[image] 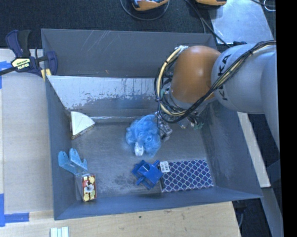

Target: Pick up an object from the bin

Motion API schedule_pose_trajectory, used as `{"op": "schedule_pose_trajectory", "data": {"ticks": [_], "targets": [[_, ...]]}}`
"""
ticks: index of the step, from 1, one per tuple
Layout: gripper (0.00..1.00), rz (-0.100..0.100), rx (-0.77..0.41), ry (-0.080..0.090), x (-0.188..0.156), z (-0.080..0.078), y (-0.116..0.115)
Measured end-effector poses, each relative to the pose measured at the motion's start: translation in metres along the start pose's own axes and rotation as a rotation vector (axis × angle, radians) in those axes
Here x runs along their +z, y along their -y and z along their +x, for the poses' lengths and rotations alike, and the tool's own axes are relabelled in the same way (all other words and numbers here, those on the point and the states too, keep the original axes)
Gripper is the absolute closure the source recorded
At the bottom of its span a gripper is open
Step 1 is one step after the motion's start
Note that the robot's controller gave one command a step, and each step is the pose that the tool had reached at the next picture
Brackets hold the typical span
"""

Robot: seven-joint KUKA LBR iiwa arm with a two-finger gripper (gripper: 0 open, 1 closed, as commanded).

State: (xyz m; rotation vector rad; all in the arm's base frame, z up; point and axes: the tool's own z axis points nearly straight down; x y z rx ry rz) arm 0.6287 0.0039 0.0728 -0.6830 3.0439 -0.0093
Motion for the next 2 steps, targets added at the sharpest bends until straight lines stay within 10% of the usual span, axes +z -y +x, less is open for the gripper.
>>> {"op": "schedule_pose_trajectory", "data": {"ticks": [2], "targets": [[1.0,0.0,-0.001,0.001,0.0005,-0.0003,0.0002]]}}
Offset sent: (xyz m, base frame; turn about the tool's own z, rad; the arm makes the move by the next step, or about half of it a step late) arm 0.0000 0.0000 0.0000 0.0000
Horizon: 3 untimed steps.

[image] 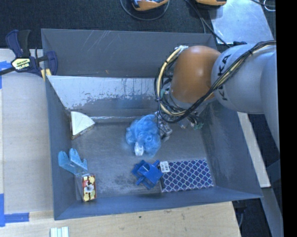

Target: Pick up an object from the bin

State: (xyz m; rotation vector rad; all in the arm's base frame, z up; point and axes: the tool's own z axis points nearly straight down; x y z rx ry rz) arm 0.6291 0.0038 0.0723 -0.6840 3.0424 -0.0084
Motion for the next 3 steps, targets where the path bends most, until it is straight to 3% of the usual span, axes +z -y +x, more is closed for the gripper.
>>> {"op": "schedule_pose_trajectory", "data": {"ticks": [3], "targets": [[1.0,0.0,0.0,0.0,0.0,0.0,0.0001]]}}
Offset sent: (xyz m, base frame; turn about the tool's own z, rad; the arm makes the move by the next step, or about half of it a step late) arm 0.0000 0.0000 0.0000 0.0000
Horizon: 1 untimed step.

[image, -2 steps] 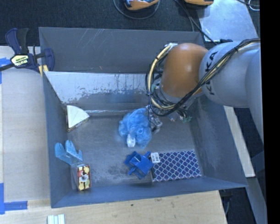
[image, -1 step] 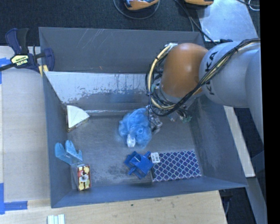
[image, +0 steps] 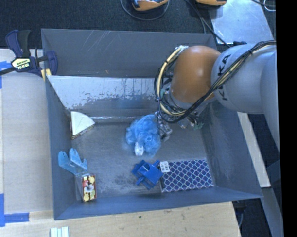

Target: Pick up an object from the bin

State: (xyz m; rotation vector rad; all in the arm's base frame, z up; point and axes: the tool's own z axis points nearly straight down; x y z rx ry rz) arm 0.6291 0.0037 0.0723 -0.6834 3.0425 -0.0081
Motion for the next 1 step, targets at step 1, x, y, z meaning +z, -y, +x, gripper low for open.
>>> {"op": "schedule_pose_trajectory", "data": {"ticks": [1], "targets": [[1.0,0.0,0.0,0.0,0.0,0.0,0.0]]}}
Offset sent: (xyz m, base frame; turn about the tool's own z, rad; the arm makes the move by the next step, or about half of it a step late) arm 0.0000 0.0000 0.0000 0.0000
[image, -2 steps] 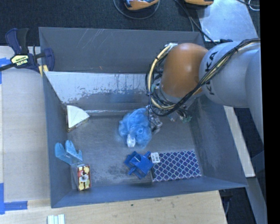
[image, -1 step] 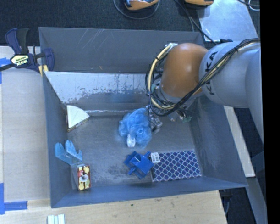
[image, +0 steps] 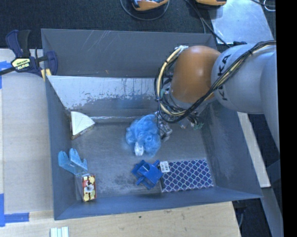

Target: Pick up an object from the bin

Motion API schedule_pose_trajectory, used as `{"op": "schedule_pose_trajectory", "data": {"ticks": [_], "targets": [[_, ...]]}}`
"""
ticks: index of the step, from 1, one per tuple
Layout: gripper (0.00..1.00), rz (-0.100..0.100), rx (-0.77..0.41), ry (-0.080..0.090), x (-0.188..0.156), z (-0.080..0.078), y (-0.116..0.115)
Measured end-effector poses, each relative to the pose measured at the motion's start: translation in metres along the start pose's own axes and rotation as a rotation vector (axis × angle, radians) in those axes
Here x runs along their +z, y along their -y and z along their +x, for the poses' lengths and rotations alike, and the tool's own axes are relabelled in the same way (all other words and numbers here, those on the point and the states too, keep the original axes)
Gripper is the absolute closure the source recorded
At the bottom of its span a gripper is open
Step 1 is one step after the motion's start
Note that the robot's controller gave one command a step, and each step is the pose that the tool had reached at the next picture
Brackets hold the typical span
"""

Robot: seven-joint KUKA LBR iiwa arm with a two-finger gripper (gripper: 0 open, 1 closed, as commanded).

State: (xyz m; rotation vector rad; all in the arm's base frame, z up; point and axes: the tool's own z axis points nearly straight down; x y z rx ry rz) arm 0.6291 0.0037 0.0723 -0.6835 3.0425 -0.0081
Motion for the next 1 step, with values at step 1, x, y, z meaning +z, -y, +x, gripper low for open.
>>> {"op": "schedule_pose_trajectory", "data": {"ticks": [1], "targets": [[1.0,0.0,0.0,0.0,0.0,0.0,0.0]]}}
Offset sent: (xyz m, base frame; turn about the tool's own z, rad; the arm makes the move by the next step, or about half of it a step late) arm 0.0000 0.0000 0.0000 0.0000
